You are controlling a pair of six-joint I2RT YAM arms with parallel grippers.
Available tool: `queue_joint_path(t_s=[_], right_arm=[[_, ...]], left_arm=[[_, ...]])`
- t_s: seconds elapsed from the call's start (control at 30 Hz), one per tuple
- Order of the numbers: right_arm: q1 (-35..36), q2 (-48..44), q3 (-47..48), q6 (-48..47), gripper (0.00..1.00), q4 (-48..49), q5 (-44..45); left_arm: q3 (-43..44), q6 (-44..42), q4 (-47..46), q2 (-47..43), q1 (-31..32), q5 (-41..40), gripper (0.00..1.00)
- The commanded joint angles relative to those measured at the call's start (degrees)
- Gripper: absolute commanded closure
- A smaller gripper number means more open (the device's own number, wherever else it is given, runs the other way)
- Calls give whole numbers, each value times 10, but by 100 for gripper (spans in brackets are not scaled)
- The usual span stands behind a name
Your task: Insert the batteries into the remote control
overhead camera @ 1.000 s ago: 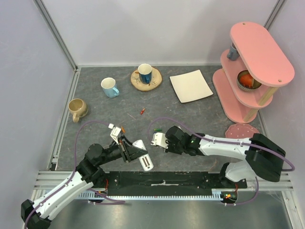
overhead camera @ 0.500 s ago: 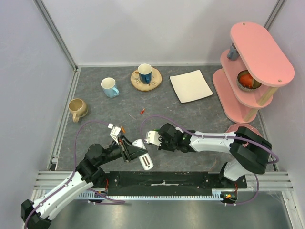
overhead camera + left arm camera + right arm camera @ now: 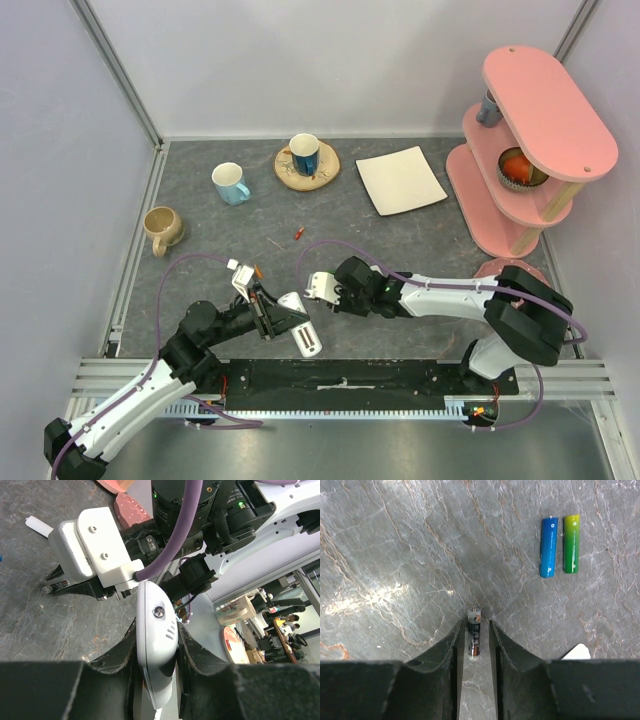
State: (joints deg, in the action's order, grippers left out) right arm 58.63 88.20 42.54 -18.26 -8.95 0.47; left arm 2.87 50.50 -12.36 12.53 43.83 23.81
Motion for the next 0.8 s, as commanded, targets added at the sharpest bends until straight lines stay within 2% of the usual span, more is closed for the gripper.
queue_joint_path(t_s=[0.0,0.2,0.23,0.27,0.3,0.33,0.4,0.43,0.5,0.53,0.63,0.67,0.73,0.77], right_arm=[[-4,-49,4,11,66,-22,30],[-4,-152,29,47,63,-41,73],[-4,-164,34,62,50,-39,100],[-4,-174,36,80,33,-34,121],[-4,-185,38,114,29,-28,144],[-9,-188,45,187,26,-21,171],[-24,-183,56,298,27,-25,162],[-38,-175,72,375,26,-27,124],[-39,-149,83,412,3,-21,94],[-38,-140,84,469,2,-18,89],[-27,-102,99,597,2,-51,155],[-21,-84,104,633,2,-89,216],[-2,-68,112,681,2,-109,263],[11,-66,116,697,2,-135,343]], left_arm=[[-9,-10,-10,-5,-2,-8,98],[-5,-12,-5,-5,-2,-10,98],[-4,-12,-4,-5,-2,-10,98],[-4,-12,-3,-7,-2,-12,98],[-4,-11,-1,-7,-2,-13,98],[-4,-11,-1,-7,-2,-14,98],[-4,-9,0,-6,-2,-18,98],[-5,-8,0,-6,-2,-21,98],[-7,-3,0,-6,-2,-25,98],[-7,0,1,-6,-2,-26,98],[-4,3,9,-8,-2,-31,98],[-3,5,13,-11,-2,-32,98],[-1,7,27,-17,-3,-44,98],[-1,7,31,-27,-2,-47,98]])
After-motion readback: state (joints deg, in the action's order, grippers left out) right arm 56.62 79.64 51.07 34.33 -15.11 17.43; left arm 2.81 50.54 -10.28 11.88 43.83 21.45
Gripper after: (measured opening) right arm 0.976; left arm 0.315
